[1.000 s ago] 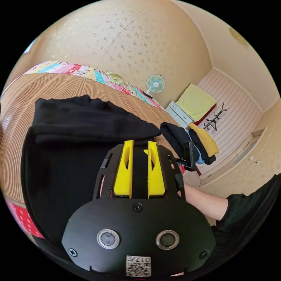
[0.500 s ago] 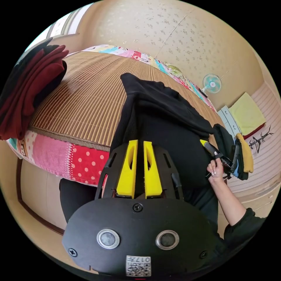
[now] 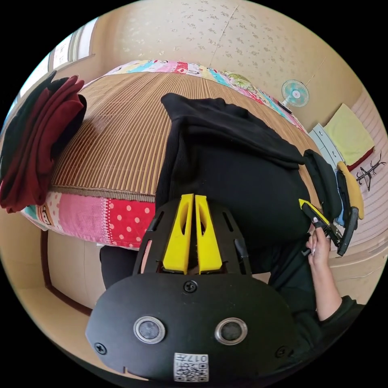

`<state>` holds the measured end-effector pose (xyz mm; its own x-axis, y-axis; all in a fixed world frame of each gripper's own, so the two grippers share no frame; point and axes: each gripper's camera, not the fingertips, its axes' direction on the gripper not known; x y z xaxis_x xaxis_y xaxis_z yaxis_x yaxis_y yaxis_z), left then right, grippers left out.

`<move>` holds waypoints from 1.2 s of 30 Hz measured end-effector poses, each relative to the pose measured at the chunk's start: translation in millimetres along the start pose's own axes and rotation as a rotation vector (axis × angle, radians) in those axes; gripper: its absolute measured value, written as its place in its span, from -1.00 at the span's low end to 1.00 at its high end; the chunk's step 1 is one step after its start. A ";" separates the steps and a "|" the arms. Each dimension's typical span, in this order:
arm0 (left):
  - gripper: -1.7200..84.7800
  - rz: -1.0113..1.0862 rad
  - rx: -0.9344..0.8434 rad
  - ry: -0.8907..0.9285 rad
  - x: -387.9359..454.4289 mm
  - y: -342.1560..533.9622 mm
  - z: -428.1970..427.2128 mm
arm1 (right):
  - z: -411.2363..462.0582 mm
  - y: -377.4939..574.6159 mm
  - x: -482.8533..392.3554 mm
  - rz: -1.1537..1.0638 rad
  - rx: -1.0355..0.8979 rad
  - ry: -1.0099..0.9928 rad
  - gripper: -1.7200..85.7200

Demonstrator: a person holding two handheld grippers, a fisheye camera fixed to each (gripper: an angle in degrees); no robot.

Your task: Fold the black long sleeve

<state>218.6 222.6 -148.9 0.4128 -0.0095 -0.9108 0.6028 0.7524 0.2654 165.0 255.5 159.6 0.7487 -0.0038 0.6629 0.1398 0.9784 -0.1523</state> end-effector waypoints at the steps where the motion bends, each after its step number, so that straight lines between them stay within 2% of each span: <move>1: -0.98 0.021 -0.012 -0.008 2.6 -17.4 10.6 | 9.3 -19.3 -4.4 0.016 -0.046 0.001 -0.96; 5: -0.98 0.053 -0.102 -0.023 8.6 -77.3 31.6 | 42.5 -77.9 -11.8 0.036 -0.173 -0.042 -0.95; 9: -0.98 0.108 -0.098 -0.066 12.2 -135.7 50.0 | 74.3 -111.0 -16.2 0.096 -0.103 -0.075 -0.95; 13: -0.98 0.164 -0.024 -0.147 17.1 -169.8 58.2 | 91.2 -115.2 -58.6 0.034 -0.039 0.091 -0.95; 16: -0.98 0.176 -0.018 -0.145 11.0 -178.1 43.5 | 93.2 -114.0 -77.1 0.010 -0.027 0.143 -0.95; 20: -0.95 0.145 0.057 -0.007 -29.5 -133.6 -14.9 | 87.4 -114.5 -63.9 0.057 -0.016 0.031 -0.95; 22: -0.88 0.059 0.200 0.057 -68.2 -64.7 -80.6 | 83.3 -114.4 -54.2 0.089 -0.006 -0.045 -0.95; 25: -0.80 -0.032 0.307 0.149 -110.6 19.3 -154.3 | 76.9 -113.6 -46.8 0.111 0.013 -0.117 -0.95; 26: -0.80 -0.038 0.300 0.162 -118.3 30.7 -164.2 | 75.5 -113.6 -45.1 0.115 0.015 -0.132 -0.95; 30: -0.66 -0.148 0.068 0.206 -181.0 68.9 -181.5 | 65.0 -117.8 -49.5 0.114 0.021 -0.140 -0.95; 36: -0.62 -0.047 -0.179 0.262 -226.5 53.3 -174.8 | 46.0 -128.6 -60.4 0.097 0.015 -0.104 -0.95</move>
<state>37.9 379.9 16.2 0.1840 0.1053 -0.9773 0.4776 0.8594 0.1825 72.0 139.4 172.9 0.6867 0.1121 0.7183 0.0597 0.9760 -0.2095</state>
